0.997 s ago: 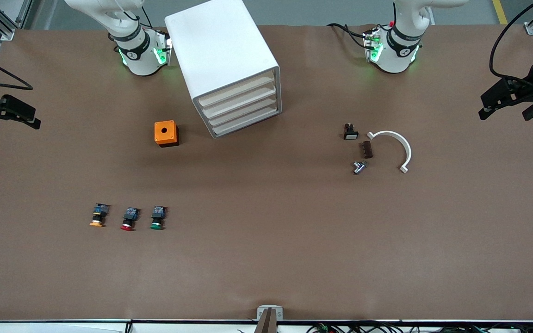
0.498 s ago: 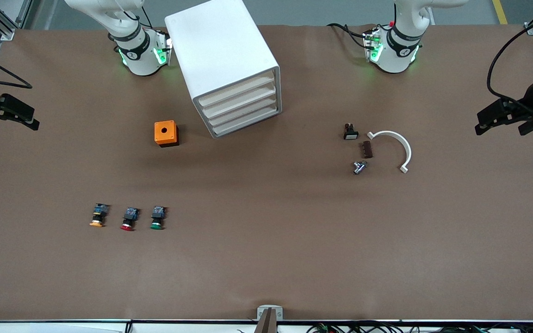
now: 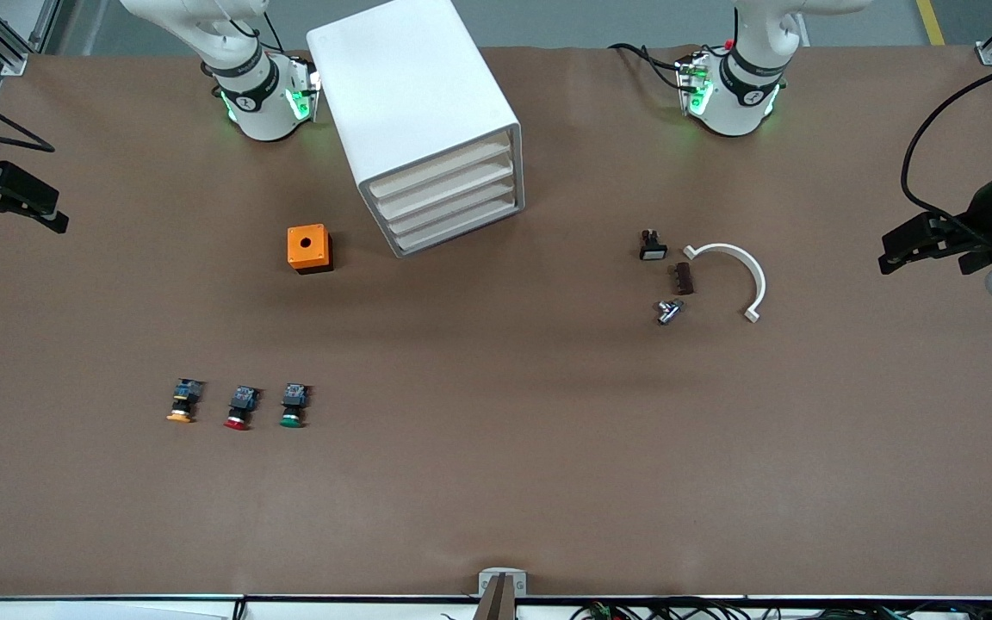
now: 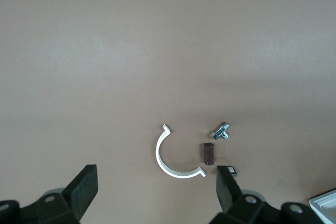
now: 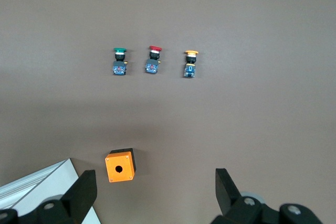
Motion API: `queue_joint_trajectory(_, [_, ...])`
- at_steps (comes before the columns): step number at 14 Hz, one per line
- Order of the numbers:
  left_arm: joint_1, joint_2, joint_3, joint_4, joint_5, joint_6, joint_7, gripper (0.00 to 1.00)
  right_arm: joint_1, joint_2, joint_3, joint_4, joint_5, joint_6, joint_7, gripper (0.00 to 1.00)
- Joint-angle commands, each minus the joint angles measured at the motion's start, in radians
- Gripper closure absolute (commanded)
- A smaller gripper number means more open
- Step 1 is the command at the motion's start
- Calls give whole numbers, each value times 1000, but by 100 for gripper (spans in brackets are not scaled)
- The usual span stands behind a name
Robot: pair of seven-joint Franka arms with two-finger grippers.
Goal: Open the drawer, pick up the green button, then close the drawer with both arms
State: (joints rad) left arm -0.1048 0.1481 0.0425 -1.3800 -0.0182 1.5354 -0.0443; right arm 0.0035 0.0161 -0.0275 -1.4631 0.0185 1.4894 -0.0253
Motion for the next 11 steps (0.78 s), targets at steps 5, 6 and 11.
queue_joint_trajectory(5, [97,4,-104,26,21,-21,-3,1,-14,-31,9,-28,1,-11,5,0])
queue_joint_trajectory(6, [97,4,-104,26,23,-21,-3,1,-14,-31,9,-28,1,-11,4,0])
queue_joint_trajectory(11, [105,-7,-102,24,17,-23,-5,1,-14,-31,8,-28,29,-9,1,0])
